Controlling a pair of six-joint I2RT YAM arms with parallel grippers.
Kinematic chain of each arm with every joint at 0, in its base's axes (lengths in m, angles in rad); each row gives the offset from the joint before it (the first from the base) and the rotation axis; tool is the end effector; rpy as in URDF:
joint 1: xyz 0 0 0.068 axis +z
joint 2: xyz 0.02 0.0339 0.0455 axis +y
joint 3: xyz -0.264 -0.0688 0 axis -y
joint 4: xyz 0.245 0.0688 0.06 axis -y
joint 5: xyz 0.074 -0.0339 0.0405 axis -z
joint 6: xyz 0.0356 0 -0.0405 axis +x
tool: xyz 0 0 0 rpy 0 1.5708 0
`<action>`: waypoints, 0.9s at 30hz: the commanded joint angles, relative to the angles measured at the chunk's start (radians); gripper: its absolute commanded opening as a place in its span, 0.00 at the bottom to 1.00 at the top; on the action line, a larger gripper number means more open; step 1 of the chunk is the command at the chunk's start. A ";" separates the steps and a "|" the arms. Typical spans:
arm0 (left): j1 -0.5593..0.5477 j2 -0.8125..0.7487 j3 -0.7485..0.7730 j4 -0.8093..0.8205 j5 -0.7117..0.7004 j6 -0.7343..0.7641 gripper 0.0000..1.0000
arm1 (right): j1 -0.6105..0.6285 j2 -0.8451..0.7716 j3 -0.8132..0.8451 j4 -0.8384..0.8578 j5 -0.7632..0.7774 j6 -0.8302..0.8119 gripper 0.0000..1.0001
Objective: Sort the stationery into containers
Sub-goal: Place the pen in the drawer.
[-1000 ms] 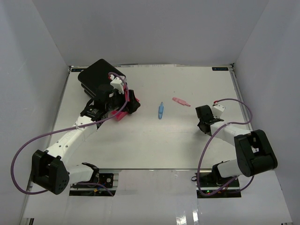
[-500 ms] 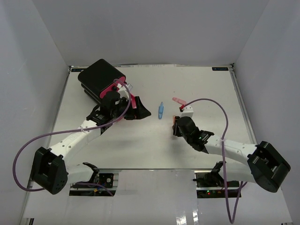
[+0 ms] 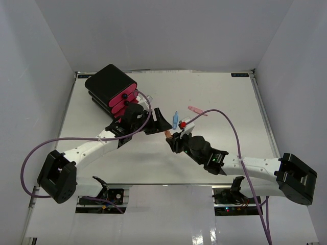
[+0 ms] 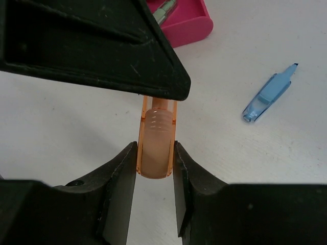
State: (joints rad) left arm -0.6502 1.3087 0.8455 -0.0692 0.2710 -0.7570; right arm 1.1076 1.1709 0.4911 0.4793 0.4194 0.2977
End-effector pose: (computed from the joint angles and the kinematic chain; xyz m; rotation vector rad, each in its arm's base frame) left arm 0.2258 -0.1837 0.2577 0.0558 2.2909 -1.0822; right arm 0.1246 0.2170 0.2281 -0.4151 1.7510 0.6483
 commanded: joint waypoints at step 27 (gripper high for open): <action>0.029 0.047 0.202 -0.273 -0.465 0.413 0.19 | -0.006 -0.083 -0.095 0.116 0.088 -0.026 1.00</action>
State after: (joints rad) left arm -0.6647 1.3418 0.9508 -0.2138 0.0219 -0.5510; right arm 1.1069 1.1347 0.4271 0.5777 0.4511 0.2817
